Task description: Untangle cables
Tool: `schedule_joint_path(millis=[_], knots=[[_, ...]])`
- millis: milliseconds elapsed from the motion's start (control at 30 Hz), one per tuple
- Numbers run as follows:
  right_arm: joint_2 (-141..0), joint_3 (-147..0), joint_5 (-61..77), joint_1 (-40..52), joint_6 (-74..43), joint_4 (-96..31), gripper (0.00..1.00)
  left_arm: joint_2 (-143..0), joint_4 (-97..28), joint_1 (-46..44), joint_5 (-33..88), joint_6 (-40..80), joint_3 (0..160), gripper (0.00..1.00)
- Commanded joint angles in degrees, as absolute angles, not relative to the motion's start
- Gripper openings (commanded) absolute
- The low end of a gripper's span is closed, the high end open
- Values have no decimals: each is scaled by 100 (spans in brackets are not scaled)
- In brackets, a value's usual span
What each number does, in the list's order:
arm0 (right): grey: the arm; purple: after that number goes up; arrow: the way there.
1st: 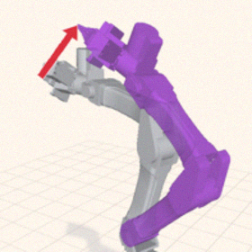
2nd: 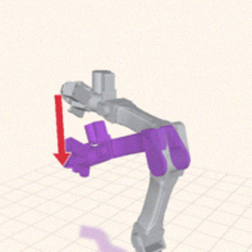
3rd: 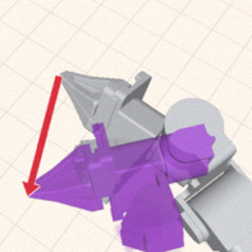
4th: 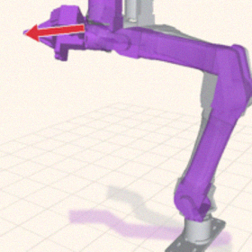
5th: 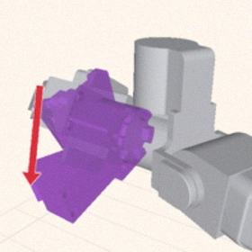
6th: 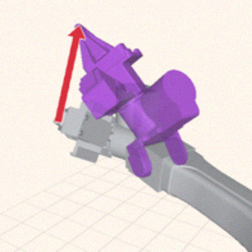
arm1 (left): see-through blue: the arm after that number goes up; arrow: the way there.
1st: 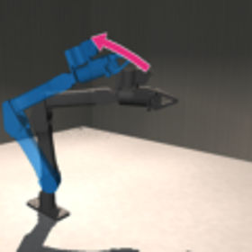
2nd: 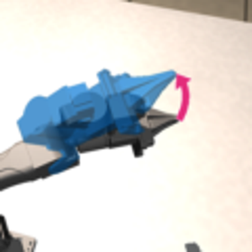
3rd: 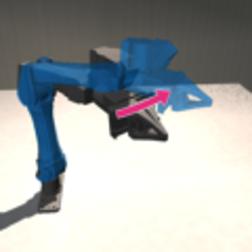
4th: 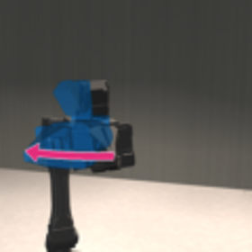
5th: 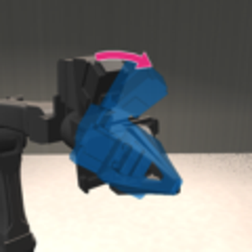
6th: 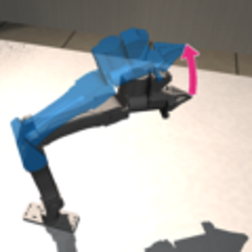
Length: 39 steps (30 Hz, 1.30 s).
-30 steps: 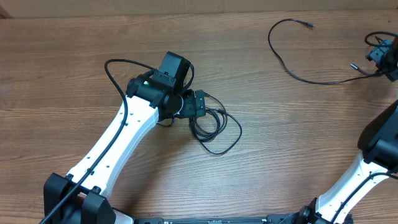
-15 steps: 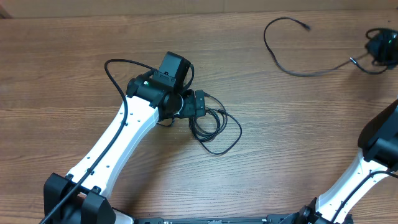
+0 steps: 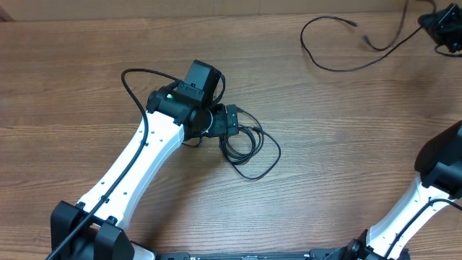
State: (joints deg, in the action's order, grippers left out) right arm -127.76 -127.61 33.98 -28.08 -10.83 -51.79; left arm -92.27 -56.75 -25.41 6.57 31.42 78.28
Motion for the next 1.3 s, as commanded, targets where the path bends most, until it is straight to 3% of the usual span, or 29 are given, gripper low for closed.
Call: schedule_joint_path(millis=[0,67,100,133,233,267,367,433,467,867,967,1267], knots=[[-13045,-12855,2720,-2777,-720,-5468,4,-9225,-5671,-2515,593,3177,7815,100],[-13200,-12855,2519,-2777,-720,-5649,4,-9225,-5669,-2515,593,3177,7815,100],[-13329,-12853,2410,-2783,-722,-5784,11,-9225,-5669,-2515,593,3177,7815,100],[-13408,-12853,2290,-2794,-746,-5870,27,-9225,-5671,-2515,593,3177,7815,99],[-13548,-12853,1678,-2810,-1085,-6075,32,-9225,-5671,-2515,593,3177,7815,100],[-13559,-12853,1404,-2814,-1247,-6132,47,-9225,-5671,-2515,593,3177,7815,100],[-13550,-12864,843,-2814,-1463,-6211,64,-9225,-5669,-2515,593,3177,7815,99],[-13546,-12870,550,-2814,-1494,-6259,95,-9225,-5669,-2515,591,3177,7815,100],[-13546,-12873,401,-2814,-1505,-6292,98,-9225,-5669,-2515,593,3177,7815,99],[-13546,-12870,32,-2759,-1562,-6418,100,-9225,-5671,-2515,593,3177,7815,99],[-13546,-12870,-558,-2759,-2119,-6488,100,-9225,-5669,-2515,593,3177,7815,100],[-13548,-12864,30,-2759,-1905,-6431,100,-9225,-5671,-2515,593,3177,7815,100]])
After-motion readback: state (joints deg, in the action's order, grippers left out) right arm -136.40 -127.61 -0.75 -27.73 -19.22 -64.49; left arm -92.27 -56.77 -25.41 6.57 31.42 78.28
